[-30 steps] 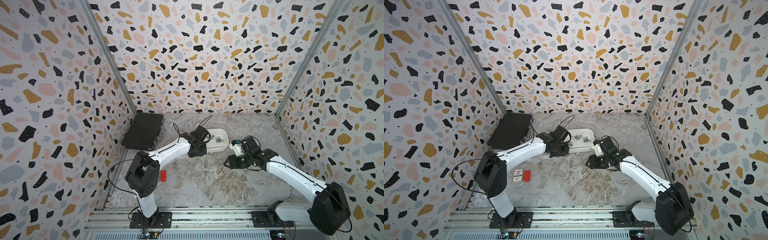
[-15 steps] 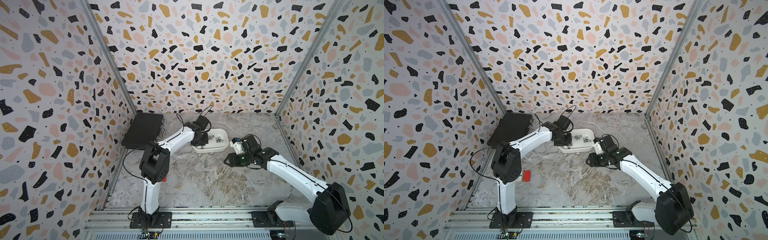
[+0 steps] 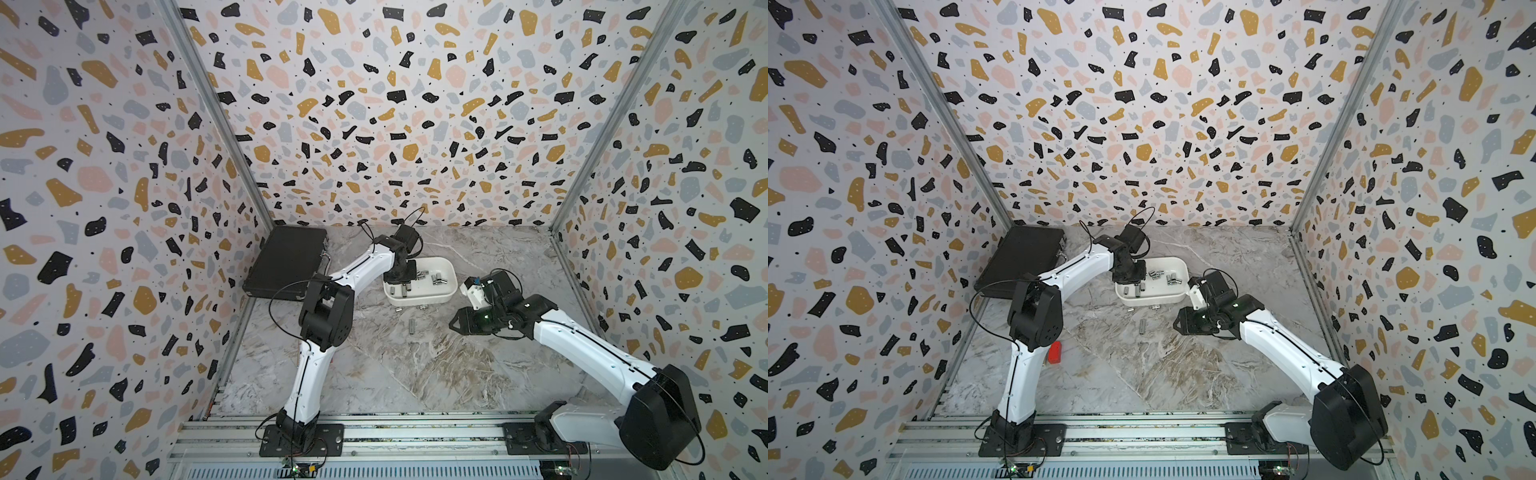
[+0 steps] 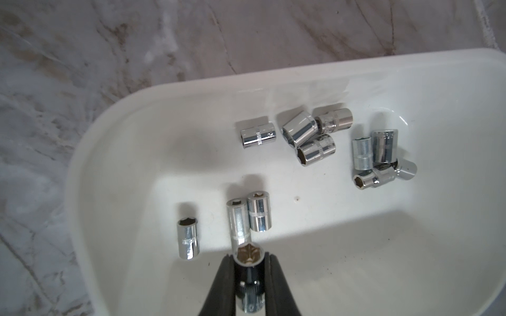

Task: Put the socket on the desktop into the storage box
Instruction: Place the socket head in the storage box.

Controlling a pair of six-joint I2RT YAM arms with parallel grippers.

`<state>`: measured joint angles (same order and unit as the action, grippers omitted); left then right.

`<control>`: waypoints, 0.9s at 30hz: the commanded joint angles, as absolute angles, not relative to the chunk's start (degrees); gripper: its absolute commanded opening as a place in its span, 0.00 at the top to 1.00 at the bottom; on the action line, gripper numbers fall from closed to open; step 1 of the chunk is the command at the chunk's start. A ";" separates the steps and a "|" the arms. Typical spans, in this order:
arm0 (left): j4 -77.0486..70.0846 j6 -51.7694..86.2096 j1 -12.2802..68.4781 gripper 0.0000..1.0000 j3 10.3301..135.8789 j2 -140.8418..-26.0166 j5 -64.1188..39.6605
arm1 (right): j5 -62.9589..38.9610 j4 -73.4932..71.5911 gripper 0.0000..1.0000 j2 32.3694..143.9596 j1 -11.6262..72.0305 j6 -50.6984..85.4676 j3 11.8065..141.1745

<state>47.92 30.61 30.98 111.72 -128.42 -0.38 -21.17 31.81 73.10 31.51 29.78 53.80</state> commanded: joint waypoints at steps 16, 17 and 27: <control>50.71 29.36 30.06 0.82 115.75 -132.23 1.74 | -20.21 33.84 0.53 70.74 31.47 29.75 55.64; 50.71 29.30 30.06 0.79 115.75 -132.17 1.82 | -20.21 33.75 0.53 70.70 31.49 29.79 55.61; 50.64 28.95 30.06 0.69 115.59 -130.04 2.00 | -20.08 33.49 0.53 70.40 31.51 30.15 55.11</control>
<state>49.84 29.56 30.26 114.13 -132.33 1.04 -20.93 32.69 72.31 31.51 29.78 53.82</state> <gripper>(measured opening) 0.313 0.473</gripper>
